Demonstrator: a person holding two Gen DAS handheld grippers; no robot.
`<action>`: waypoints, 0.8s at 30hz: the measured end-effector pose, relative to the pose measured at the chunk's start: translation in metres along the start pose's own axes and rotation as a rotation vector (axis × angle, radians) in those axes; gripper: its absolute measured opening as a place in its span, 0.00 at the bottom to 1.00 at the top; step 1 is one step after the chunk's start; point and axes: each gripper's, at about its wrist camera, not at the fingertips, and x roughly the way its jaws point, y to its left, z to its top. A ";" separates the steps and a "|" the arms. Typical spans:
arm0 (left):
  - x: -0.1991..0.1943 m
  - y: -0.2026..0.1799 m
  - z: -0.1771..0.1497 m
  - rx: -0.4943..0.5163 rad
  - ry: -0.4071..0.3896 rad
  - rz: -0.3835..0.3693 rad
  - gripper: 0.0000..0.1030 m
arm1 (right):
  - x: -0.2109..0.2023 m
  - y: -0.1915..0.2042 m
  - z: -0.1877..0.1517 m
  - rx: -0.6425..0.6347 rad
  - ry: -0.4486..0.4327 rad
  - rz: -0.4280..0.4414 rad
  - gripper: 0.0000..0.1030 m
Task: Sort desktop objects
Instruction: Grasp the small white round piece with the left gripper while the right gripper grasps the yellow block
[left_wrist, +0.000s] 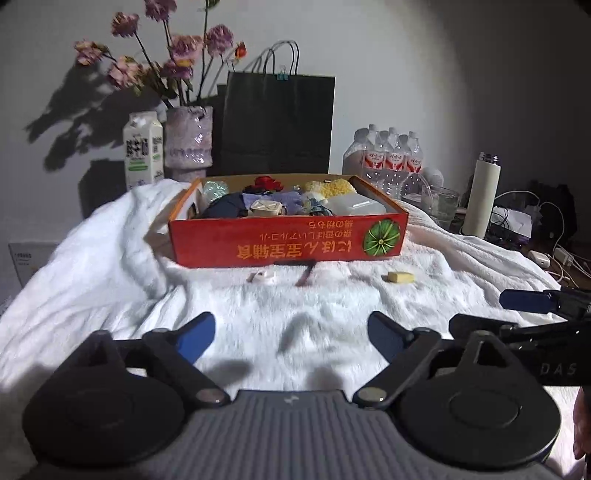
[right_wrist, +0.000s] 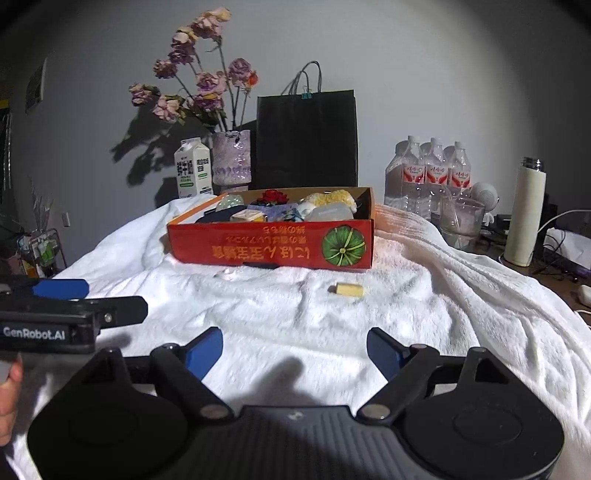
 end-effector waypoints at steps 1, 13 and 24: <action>0.012 0.003 0.007 -0.006 0.009 -0.014 0.82 | 0.011 -0.005 0.007 0.003 0.010 -0.004 0.80; 0.160 0.034 0.053 0.015 0.151 -0.028 0.66 | 0.151 -0.056 0.046 0.133 0.193 0.008 0.55; 0.186 0.038 0.035 0.058 0.169 0.009 0.27 | 0.164 -0.042 0.033 0.040 0.148 -0.057 0.28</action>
